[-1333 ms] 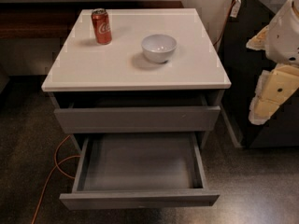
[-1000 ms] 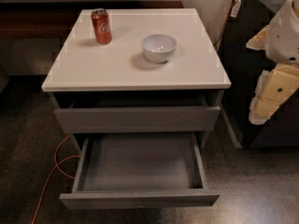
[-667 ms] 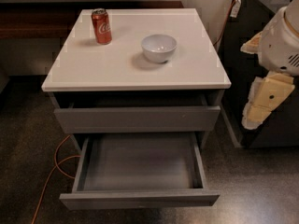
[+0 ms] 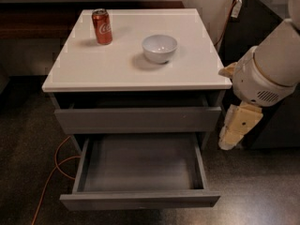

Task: Close middle drawer

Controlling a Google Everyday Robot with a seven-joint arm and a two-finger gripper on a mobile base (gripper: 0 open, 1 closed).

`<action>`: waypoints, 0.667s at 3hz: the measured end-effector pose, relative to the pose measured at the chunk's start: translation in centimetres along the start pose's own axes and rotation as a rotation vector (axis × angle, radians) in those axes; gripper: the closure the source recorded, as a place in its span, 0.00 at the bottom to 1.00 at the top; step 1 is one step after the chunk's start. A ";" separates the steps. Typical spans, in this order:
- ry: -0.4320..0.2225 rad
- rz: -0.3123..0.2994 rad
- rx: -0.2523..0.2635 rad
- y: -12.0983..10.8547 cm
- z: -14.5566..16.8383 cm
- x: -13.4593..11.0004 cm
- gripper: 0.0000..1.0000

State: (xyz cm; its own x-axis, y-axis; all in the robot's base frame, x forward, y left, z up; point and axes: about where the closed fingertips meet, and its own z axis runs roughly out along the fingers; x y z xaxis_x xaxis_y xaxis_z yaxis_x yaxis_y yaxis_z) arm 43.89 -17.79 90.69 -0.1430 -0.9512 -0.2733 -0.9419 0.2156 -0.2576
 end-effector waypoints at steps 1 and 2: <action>-0.040 -0.006 -0.018 0.7 2.3 -0.3 0.00; -0.036 -0.073 -0.053 1.9 4.9 -0.7 0.00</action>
Offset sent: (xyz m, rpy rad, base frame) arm -0.0050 0.0343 -0.0867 -0.0116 0.0604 0.1874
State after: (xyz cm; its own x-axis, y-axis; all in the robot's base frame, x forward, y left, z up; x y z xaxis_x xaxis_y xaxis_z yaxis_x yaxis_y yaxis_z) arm 43.71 -15.65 85.84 -0.0632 -0.9552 -0.2891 -0.9644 0.1331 -0.2287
